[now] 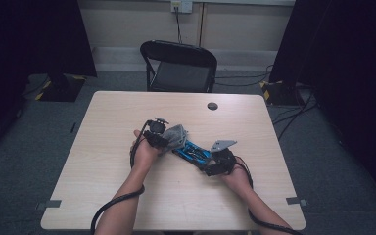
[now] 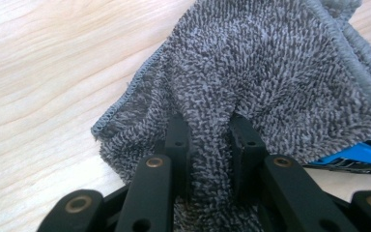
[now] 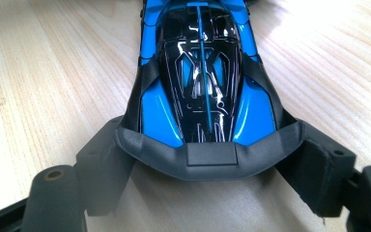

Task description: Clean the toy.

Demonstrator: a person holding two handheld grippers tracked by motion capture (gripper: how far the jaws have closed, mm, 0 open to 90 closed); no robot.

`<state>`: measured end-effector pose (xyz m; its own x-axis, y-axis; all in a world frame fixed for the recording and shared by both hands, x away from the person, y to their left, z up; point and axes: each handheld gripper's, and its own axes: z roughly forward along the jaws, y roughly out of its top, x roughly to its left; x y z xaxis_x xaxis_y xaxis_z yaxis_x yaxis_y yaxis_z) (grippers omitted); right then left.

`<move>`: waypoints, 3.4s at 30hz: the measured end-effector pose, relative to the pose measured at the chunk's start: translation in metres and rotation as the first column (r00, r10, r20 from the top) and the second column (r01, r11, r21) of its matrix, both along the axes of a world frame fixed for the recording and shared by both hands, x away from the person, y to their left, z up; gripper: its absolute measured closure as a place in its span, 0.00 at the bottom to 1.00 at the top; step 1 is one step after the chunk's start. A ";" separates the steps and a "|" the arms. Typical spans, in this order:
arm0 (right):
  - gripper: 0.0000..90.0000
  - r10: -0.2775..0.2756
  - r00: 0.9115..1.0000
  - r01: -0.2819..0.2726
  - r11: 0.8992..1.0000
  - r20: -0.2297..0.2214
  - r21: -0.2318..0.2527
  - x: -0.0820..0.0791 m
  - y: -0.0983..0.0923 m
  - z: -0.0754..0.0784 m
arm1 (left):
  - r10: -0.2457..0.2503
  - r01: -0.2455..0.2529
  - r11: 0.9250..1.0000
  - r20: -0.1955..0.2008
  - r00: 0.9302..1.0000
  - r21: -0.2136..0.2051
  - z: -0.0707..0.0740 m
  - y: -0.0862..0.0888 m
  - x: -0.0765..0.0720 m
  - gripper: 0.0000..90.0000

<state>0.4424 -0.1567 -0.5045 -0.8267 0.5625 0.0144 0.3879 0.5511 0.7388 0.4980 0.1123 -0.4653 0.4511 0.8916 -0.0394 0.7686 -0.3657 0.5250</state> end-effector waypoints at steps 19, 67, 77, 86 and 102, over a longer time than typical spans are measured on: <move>0.27 0.000 1.000 0.000 1.000 0.000 0.000 0.000 0.000 0.000 | 0.058 -0.057 0.998 0.026 0.998 -0.030 0.017 0.045 -0.010 0.82; 0.27 0.000 1.000 0.000 1.000 0.000 0.000 0.000 0.000 0.000 | -0.241 0.252 0.961 0.104 0.965 -0.116 0.051 -0.053 -0.048 0.82; 0.27 0.000 1.000 0.000 1.000 0.000 -0.001 0.000 0.000 0.000 | -0.286 0.295 0.950 0.089 0.954 -0.105 0.043 -0.076 -0.052 0.82; 0.27 0.001 1.000 -0.001 1.000 0.002 -0.001 0.000 0.000 0.000 | -0.325 0.328 0.944 0.061 0.944 -0.045 0.031 -0.095 -0.053 0.82; 0.27 0.000 1.000 0.000 1.000 0.002 -0.001 0.000 0.000 0.000 | -0.331 0.331 0.944 0.071 0.941 0.008 0.027 -0.095 -0.052 0.82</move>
